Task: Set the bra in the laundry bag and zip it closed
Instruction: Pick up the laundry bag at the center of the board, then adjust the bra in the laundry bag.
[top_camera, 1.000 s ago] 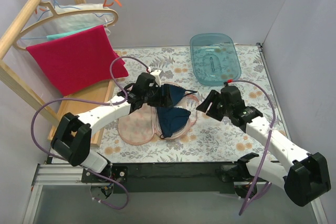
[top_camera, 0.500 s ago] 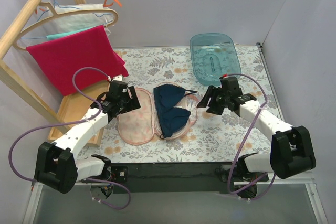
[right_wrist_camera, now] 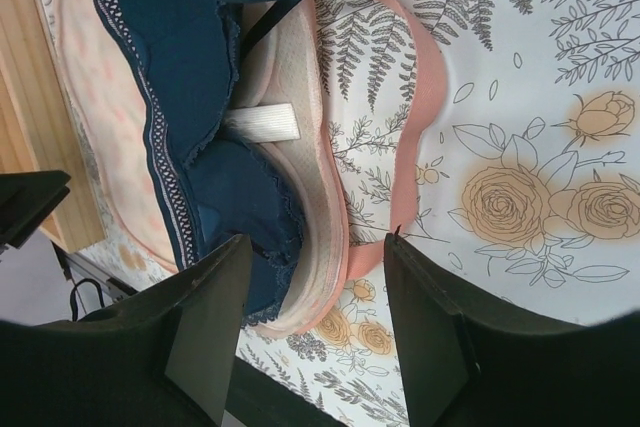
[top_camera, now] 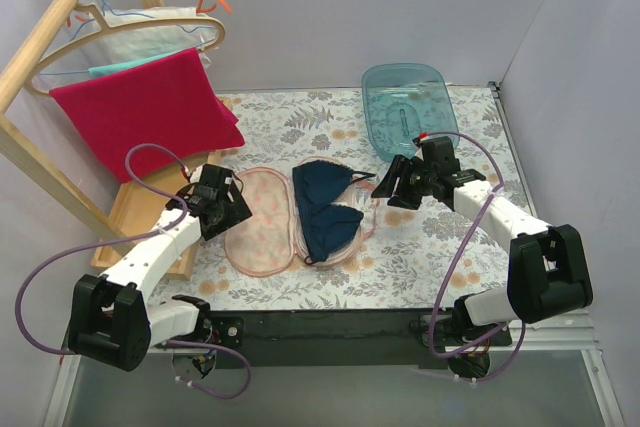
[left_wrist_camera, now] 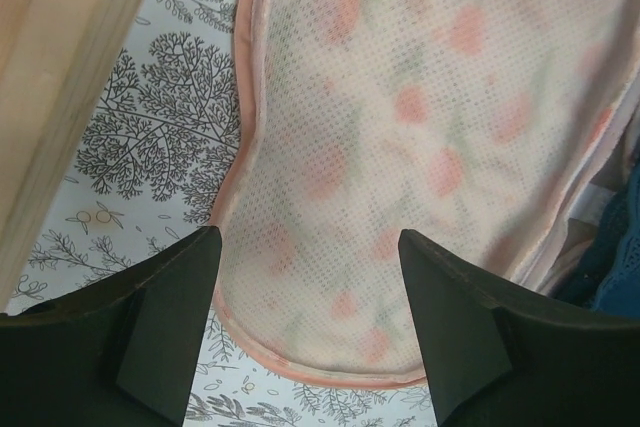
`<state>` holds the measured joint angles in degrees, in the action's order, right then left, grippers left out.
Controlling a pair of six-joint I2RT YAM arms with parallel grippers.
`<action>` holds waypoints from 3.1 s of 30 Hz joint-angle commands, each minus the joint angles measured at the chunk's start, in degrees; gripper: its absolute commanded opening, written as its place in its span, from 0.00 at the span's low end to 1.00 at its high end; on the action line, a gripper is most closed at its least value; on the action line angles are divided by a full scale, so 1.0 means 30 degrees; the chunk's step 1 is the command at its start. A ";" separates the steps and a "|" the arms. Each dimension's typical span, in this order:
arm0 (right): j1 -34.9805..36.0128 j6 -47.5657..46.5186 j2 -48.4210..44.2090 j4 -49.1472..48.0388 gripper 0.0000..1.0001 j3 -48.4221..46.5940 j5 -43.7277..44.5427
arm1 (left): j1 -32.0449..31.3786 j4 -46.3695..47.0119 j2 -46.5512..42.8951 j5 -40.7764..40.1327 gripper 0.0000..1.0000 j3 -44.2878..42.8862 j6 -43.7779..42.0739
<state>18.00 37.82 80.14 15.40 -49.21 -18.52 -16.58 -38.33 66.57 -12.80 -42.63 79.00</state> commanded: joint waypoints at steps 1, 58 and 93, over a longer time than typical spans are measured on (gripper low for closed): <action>-0.0140 -0.0362 -0.0256 -0.0504 0.63 -0.0501 -0.1031 | 0.0252 -0.0935 0.1156 -0.0509 0.71 0.0119 0.1233; -0.1898 -0.0685 0.2849 -0.2350 0.56 0.1169 -0.0885 | 0.0752 -0.0086 -0.1008 0.9452 0.00 -0.5152 -0.3307; 1.1076 -0.3146 0.9382 0.7961 0.54 -1.4065 0.7459 | 0.0223 0.0295 -0.1241 0.9743 0.00 -0.4657 -0.3072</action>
<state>48.51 27.16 108.09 34.41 -88.25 -1.56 -15.62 -38.06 64.38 14.68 -56.53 69.89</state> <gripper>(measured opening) 0.536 0.016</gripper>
